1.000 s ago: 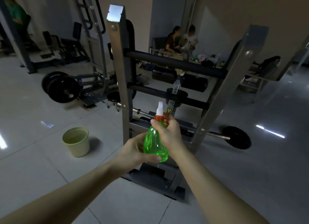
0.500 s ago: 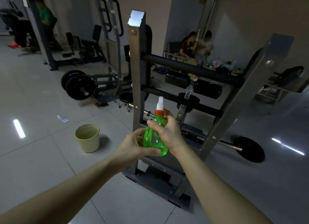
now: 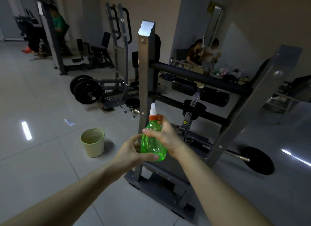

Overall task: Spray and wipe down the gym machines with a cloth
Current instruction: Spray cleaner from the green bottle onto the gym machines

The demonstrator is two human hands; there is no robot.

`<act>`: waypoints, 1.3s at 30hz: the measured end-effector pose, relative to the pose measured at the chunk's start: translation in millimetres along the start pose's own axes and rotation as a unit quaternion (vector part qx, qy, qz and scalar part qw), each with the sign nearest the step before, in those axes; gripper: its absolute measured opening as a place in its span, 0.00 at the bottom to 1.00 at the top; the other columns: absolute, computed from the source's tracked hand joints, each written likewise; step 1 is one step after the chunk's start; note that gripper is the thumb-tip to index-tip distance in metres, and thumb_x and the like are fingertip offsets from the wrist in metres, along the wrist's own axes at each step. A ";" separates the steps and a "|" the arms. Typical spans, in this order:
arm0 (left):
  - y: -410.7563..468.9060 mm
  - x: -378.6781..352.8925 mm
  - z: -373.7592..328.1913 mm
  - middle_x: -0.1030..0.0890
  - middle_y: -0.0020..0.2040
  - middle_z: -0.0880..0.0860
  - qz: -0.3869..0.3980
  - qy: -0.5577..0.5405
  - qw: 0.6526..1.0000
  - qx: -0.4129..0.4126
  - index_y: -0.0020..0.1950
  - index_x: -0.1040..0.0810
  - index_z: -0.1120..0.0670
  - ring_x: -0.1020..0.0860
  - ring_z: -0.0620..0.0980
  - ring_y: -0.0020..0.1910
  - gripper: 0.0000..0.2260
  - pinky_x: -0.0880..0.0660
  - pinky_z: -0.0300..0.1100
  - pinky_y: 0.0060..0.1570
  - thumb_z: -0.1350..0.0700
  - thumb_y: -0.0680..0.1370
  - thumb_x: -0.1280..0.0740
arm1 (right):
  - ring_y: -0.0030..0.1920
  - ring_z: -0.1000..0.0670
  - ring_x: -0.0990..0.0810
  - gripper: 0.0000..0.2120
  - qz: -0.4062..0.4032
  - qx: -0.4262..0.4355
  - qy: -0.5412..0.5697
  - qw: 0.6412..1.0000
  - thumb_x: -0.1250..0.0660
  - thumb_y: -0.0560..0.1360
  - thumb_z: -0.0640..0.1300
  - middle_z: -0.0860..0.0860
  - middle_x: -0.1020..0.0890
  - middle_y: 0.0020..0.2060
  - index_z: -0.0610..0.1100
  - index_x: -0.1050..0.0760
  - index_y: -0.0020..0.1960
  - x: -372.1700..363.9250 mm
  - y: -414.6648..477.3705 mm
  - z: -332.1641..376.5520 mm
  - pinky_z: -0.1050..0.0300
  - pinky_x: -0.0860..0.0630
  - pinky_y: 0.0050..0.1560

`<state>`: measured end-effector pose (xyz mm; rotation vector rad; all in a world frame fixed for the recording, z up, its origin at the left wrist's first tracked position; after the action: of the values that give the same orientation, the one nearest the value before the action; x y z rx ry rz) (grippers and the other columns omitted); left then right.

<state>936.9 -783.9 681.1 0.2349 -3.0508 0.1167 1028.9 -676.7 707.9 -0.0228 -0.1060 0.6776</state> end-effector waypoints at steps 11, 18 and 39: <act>15.4 -20.7 -14.5 0.14 0.54 0.52 0.047 0.037 0.998 -0.009 0.61 0.25 0.42 0.15 0.47 0.52 0.28 0.22 0.33 0.46 0.59 0.67 0.18 | 0.58 0.47 0.19 0.28 -0.107 0.007 0.036 0.994 0.21 0.72 0.44 0.47 0.21 0.59 0.47 0.30 0.67 31.1 -23.0 8.3 0.52 0.21 0.54; 26.2 -50.5 -29.2 0.14 0.56 0.50 0.115 0.075 0.990 -0.029 0.64 0.21 0.45 0.16 0.50 0.57 0.30 0.24 0.56 0.66 0.48 0.64 0.16 | 0.54 0.46 0.16 0.24 -0.163 0.022 0.030 0.986 0.20 0.70 0.45 0.47 0.17 0.54 0.46 0.26 0.62 68.5 -52.7 16.0 0.50 0.19 0.55; 33.2 -130.8 -99.7 0.15 0.58 0.49 0.193 0.088 0.971 -0.111 0.64 0.21 0.50 0.17 0.47 0.59 0.28 0.25 0.54 0.67 0.51 0.66 0.17 | 0.46 0.55 0.17 0.23 -0.279 0.098 -0.028 0.955 0.20 0.70 0.42 0.51 0.18 0.50 0.44 0.26 0.61 147.3 -116.1 83.1 0.61 0.22 0.44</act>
<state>1067.9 -723.5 766.7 -0.3643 -2.8576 -0.1707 1206.6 -676.0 810.3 0.2114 -0.0931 0.1201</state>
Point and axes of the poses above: each hand's wrist, its own y-axis towards the middle knuckle, its own x-axis out of the back of the hand, z = x × y, the point moved 7 cm from there along y, towards the middle knuckle
